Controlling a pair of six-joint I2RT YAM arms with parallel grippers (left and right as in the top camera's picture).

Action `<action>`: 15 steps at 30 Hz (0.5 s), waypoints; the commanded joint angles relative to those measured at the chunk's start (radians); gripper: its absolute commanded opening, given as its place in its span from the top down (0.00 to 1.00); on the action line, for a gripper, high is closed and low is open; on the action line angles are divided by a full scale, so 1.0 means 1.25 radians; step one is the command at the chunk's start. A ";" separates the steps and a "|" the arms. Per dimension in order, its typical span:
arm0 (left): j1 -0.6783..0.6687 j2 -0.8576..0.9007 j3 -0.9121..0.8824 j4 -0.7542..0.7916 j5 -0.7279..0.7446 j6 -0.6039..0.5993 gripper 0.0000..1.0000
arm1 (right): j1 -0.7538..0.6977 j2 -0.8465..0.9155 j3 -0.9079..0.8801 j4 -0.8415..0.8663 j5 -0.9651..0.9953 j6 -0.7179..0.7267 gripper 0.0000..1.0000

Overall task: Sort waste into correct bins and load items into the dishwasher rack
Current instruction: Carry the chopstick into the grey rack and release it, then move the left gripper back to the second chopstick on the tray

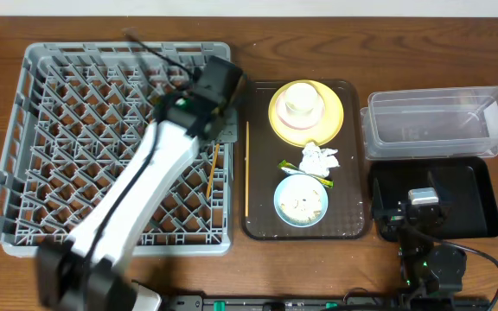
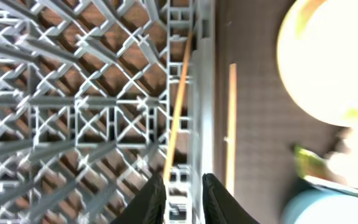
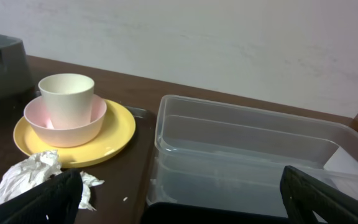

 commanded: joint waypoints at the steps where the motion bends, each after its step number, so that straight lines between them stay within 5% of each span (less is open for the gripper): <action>1: -0.004 -0.038 0.020 -0.033 0.080 -0.063 0.75 | -0.006 -0.004 -0.001 -0.003 -0.001 -0.009 0.01; 15: -0.091 -0.019 -0.061 -0.058 0.155 -0.090 0.72 | -0.006 -0.004 -0.001 -0.003 -0.001 -0.009 0.01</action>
